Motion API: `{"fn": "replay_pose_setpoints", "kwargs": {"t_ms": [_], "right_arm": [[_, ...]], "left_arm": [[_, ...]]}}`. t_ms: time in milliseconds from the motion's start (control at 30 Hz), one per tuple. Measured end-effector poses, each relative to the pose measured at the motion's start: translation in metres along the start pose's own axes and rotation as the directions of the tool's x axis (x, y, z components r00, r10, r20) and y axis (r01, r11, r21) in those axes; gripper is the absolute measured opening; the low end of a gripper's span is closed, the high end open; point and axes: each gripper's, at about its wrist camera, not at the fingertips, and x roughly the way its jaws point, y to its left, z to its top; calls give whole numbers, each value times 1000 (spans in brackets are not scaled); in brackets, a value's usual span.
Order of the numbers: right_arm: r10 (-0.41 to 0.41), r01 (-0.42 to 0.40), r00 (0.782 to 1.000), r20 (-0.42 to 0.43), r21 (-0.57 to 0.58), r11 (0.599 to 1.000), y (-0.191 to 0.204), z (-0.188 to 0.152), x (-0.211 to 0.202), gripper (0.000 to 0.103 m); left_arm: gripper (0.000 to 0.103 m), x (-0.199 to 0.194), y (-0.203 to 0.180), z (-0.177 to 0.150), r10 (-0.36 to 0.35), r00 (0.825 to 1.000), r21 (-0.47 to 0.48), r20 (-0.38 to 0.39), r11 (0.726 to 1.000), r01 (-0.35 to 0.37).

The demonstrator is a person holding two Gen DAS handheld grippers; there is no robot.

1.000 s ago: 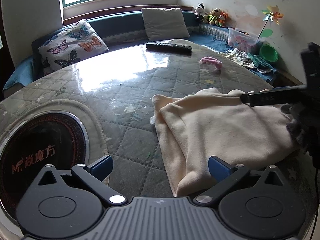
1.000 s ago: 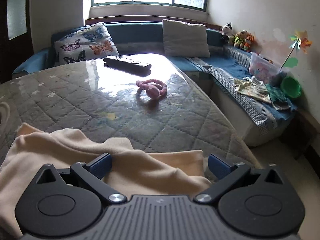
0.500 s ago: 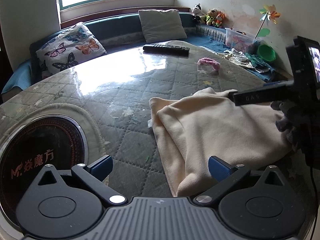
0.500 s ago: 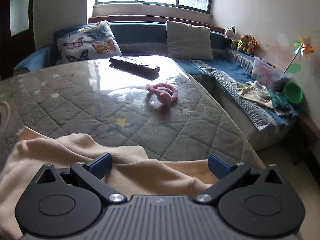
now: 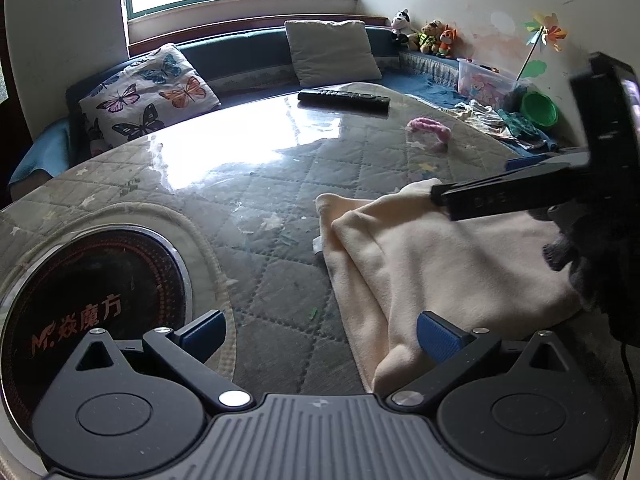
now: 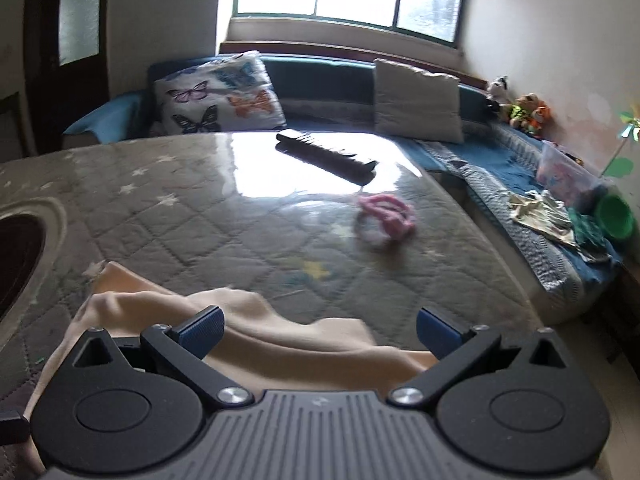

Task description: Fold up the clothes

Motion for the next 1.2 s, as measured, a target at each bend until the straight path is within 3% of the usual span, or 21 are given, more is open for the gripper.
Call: {"fn": "replay_pose_setpoints", "kwargs": {"t_ms": [367, 633, 1033, 1200], "right_arm": [[-4, 5, 999, -34, 50, 999, 4, 2, 18, 103], [21, -21, 999, 26, 11, 1000, 5, -6, -25, 103], [82, -76, 996, 40, -129, 989, 32, -58, -76, 103], [59, -40, 994, 92, -190, 981, 47, -72, -89, 103]], "left_arm": [[103, 3, 3, -4, 4, 1000, 2, -12, 1000, -4], [103, 2, 4, -7, 17, 1000, 1, -13, 1000, -17], [103, 0, 5, -9, 27, 1000, -8, -16, 1000, -27], [103, -5, 6, -11, 31, 999, -5, -13, 1000, -31]]}}
